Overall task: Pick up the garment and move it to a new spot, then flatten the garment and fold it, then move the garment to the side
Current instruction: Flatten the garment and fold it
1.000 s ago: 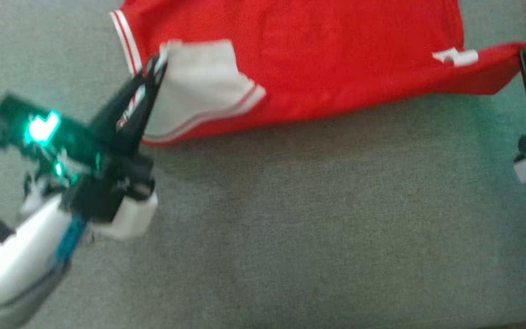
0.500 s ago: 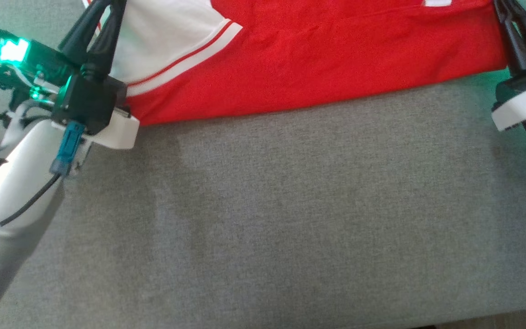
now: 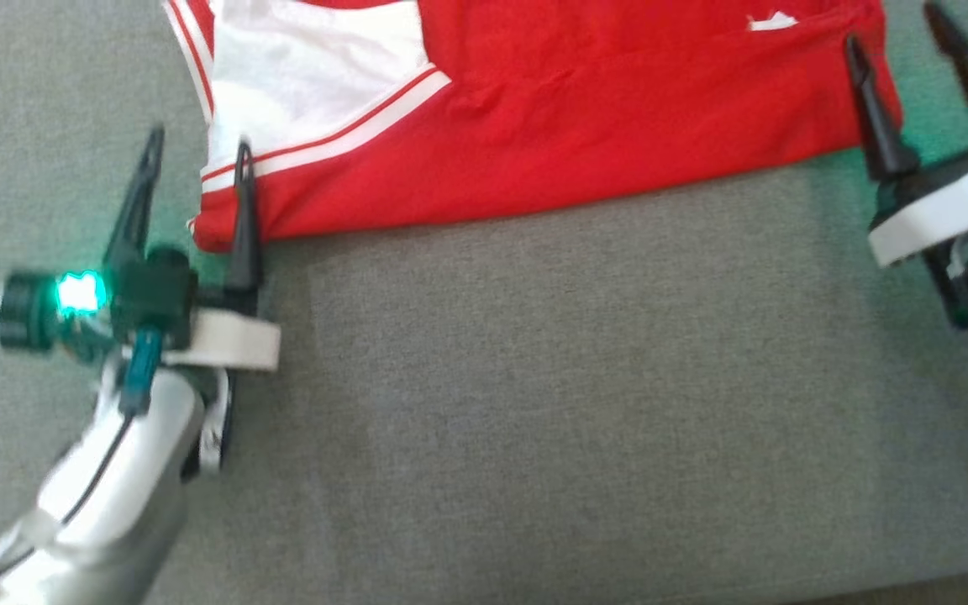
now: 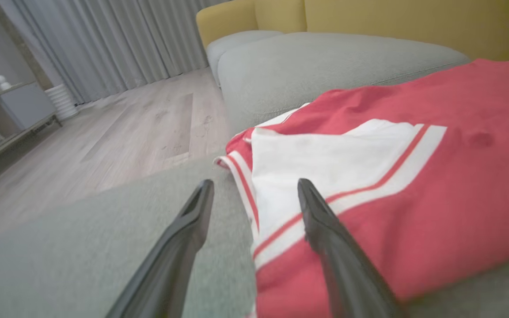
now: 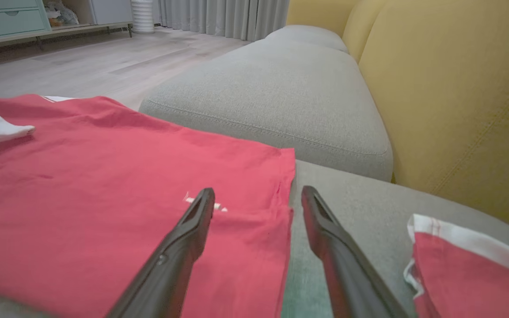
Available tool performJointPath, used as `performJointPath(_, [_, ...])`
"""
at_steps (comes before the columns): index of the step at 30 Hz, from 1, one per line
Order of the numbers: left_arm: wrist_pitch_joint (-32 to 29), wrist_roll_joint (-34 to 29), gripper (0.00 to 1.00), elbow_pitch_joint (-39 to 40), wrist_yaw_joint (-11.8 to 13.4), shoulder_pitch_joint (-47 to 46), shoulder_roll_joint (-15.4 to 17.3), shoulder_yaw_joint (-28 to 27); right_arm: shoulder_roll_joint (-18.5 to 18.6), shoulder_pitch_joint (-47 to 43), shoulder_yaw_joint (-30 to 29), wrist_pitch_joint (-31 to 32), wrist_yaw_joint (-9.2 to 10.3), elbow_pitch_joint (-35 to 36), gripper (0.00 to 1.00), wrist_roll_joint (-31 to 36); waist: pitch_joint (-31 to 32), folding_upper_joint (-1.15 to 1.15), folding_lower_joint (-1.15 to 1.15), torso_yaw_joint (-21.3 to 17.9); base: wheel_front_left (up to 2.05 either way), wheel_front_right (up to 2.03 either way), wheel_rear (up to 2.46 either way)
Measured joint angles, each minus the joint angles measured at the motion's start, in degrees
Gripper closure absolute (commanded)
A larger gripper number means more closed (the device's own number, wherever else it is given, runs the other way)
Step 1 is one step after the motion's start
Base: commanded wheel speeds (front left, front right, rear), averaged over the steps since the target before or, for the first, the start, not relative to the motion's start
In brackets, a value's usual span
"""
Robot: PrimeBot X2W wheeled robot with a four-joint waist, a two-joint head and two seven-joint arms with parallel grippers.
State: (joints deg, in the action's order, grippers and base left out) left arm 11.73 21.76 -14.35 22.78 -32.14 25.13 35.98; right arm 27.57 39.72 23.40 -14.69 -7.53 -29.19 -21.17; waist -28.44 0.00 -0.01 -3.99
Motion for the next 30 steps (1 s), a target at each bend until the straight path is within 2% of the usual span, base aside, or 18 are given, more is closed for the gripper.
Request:
performJointPath(7, [-1.4, 5.0, 0.0, 4.2, 4.5, 7.0, -0.9, -3.2, -0.9, -2.1, -1.0, 0.0, 0.0, 0.0, 0.0, 0.2, 1.6, 0.0, 0.0, -0.9, 0.0, 0.0, 0.0])
performJointPath(14, [-6.7, 10.8, 0.0, 4.4, 4.2, 11.4, -3.0, -3.6, -1.1, -2.1, -1.4, 0.0, 0.0, 0.0, 0.0, 0.6, 1.6, 0.0, 0.0, -1.2, 0.0, 0.0, 0.0])
performJointPath(15, [-7.1, 11.3, 0.08, 4.5, 4.0, 11.3, -3.0, -3.8, -1.1, -2.1, -1.4, 0.0, 0.0, 0.1, 0.0, 0.6, 1.5, 0.0, 0.0, -1.2, 0.0, 0.0, 0.0])
performJointPath(16, [-7.3, 11.6, 0.46, 4.5, 3.9, 11.3, -3.0, -3.8, -1.2, -2.1, -1.4, 0.0, 0.0, 0.1, 0.0, 0.6, 1.3, 0.0, 0.0, -1.2, 0.0, 0.0, 0.0])
performJointPath(17, [-7.5, 11.6, 0.67, 4.4, 3.6, 11.2, -2.9, -3.8, -1.3, -2.1, -1.4, 0.0, 0.0, 0.1, 0.0, 0.6, 1.2, 0.0, 0.0, -1.2, 0.0, 0.0, 0.0])
performJointPath(18, [-7.5, 11.6, 1.0, 4.5, 3.1, 11.1, -3.0, -3.8, -1.4, -2.1, -1.4, 0.0, 0.0, 0.1, 0.0, 0.6, 1.0, 0.0, 0.01, -1.2, 0.0, 0.0, 0.0])
performJointPath(23, [-8.0, 12.2, 1.0, 4.6, 1.9, 10.2, -3.7, -3.2, -1.6, -2.1, -1.3, 0.0, 0.0, -1.2, 0.0, 0.4, 1.1, 0.0, 0.01, -0.7, 0.0, 0.0, 0.0])
performJointPath(30, [-5.5, 12.1, 1.0, 5.7, 1.4, 10.4, -3.7, -3.2, -2.3, -2.8, 0.3, 0.0, 0.0, -10.1, 0.0, -4.4, 1.9, 0.0, 0.01, 0.5, 0.0, 0.0, 0.0])
